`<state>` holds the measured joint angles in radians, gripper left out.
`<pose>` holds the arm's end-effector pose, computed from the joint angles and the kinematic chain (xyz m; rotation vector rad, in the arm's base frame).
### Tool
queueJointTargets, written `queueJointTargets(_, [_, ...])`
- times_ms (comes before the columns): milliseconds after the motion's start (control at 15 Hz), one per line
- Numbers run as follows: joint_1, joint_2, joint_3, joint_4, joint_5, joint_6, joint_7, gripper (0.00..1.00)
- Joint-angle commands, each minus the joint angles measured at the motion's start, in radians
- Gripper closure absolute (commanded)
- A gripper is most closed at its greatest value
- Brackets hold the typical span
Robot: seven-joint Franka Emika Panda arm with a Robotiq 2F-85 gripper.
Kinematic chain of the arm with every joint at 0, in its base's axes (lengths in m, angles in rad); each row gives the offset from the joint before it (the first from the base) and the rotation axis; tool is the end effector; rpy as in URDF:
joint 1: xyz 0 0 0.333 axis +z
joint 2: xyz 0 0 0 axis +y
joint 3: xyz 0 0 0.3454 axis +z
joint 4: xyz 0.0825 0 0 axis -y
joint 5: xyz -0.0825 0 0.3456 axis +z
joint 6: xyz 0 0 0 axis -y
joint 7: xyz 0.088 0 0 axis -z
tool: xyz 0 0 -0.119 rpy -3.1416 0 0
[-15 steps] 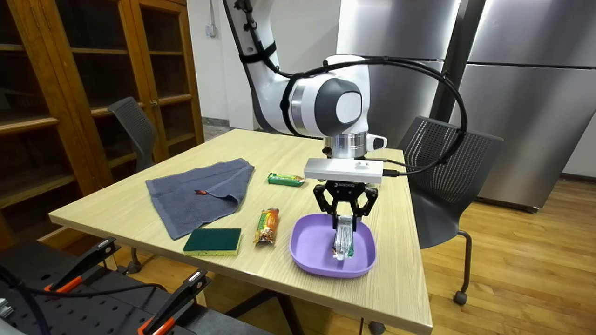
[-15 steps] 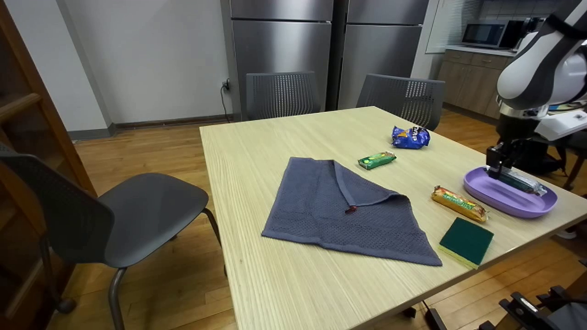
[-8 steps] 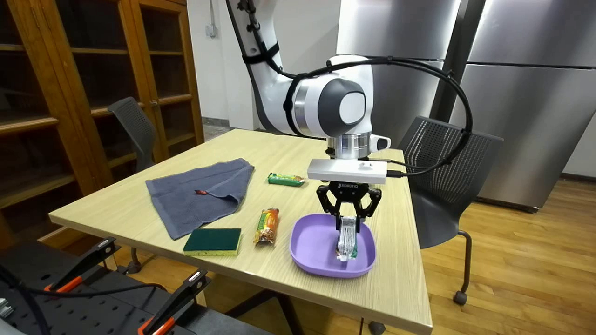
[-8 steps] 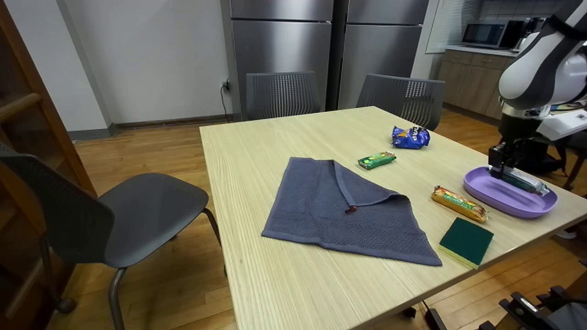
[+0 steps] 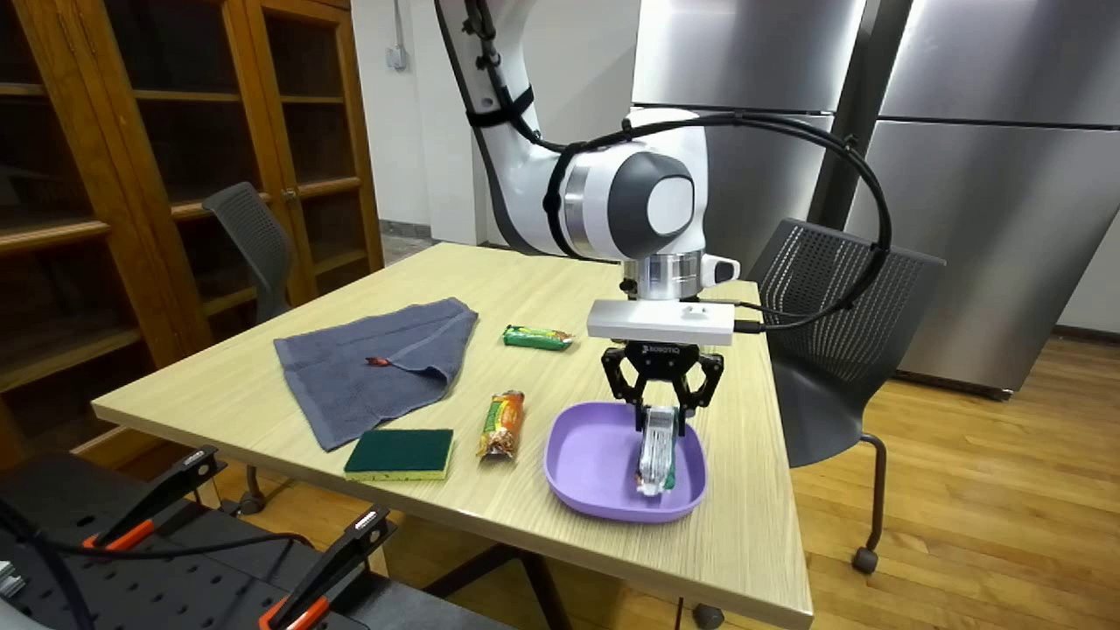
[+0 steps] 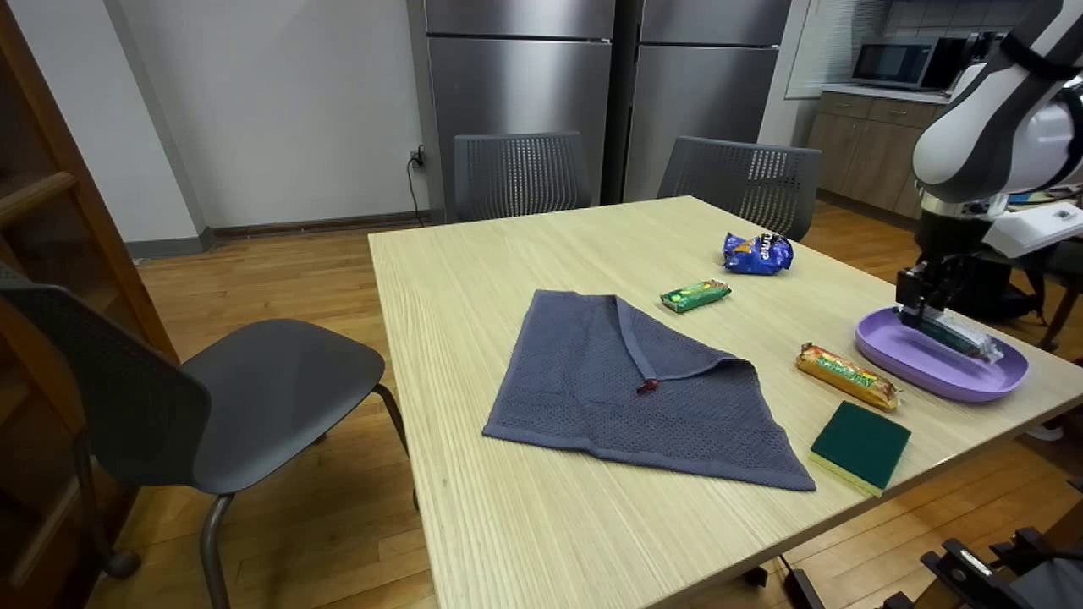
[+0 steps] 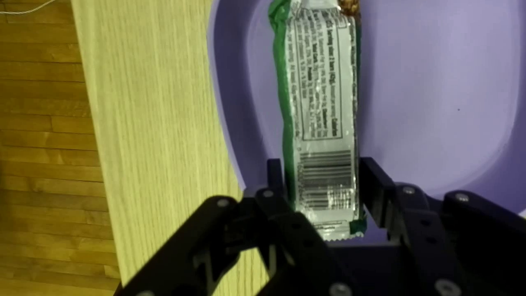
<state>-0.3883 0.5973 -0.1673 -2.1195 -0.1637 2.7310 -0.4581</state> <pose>0.4883 -0.2949 0.1773 2.9898 0.1223 -0.0957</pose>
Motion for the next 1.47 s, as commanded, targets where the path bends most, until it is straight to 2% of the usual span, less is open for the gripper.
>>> queueJointTargets(0, [-0.007, -0.003, 0.004, 0.025, -0.016, -0.045, -0.012, 0.17])
queueJointTargets(133, [-0.007, -0.011, 0.005, 0.017, -0.017, -0.044, -0.014, 0.02])
queueJointTargets(200, [-0.006, -0.018, 0.007, 0.012, -0.016, -0.047, -0.016, 0.0])
queueJointTargets(733, [0.034, -0.062, -0.007, 0.002, -0.019, -0.081, 0.027, 0.0])
queueJointTargets(800, [0.012, -0.026, 0.005, 0.007, -0.007, -0.034, 0.008, 0.0])
queueJointTargets(1400, [0.02, -0.036, 0.005, 0.007, -0.008, -0.046, 0.011, 0.0])
